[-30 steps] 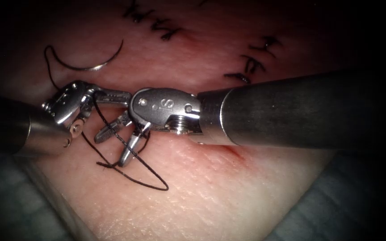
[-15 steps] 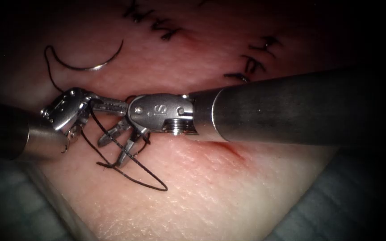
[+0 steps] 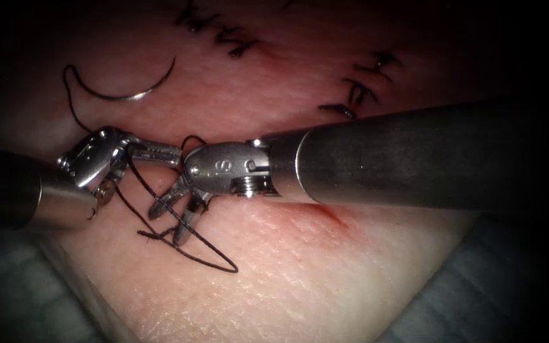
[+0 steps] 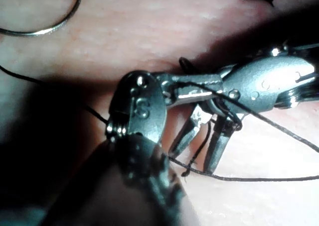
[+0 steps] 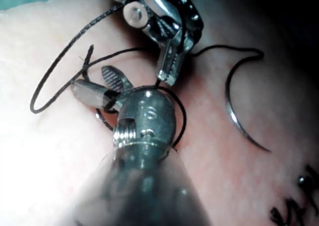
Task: Wound Closure
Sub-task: Grasp the suture tail with the right tool
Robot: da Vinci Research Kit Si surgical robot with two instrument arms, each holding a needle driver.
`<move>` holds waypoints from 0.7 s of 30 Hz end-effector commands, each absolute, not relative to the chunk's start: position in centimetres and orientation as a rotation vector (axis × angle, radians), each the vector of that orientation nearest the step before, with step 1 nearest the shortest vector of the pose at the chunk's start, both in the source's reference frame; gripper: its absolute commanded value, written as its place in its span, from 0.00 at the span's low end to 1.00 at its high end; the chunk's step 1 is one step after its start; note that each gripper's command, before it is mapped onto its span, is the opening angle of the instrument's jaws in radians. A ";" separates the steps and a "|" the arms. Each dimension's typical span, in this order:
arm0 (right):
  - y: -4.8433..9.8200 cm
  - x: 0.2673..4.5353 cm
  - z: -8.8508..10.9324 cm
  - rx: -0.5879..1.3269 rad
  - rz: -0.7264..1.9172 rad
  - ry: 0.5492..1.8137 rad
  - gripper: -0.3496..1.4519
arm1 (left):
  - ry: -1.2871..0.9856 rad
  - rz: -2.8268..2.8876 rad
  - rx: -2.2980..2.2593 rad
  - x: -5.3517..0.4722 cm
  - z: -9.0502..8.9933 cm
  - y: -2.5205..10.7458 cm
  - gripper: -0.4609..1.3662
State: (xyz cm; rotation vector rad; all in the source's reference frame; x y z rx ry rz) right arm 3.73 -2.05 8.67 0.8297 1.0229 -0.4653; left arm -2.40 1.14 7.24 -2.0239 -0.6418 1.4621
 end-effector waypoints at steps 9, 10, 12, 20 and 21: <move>-2.2 3.77 8.7 0.821 -0.535 0.920 0.27 | -0.656 1.457 -2.026 -2.40 7.2 1.1 0.06; -2.2 3.77 8.7 0.822 -0.541 0.911 0.18 | -0.656 1.457 -2.026 -2.40 7.2 1.1 0.06; -2.2 3.77 8.7 0.832 -0.554 0.900 0.00 | -0.663 1.453 -2.023 -2.40 7.2 1.1 0.06; -2.2 3.73 8.7 0.844 -0.570 0.914 0.00 | -0.670 1.451 -2.024 -2.36 7.2 1.2 0.06; -2.2 3.71 8.7 0.842 -0.565 0.926 0.00 | -0.671 1.451 -2.024 -2.35 7.2 1.2 0.06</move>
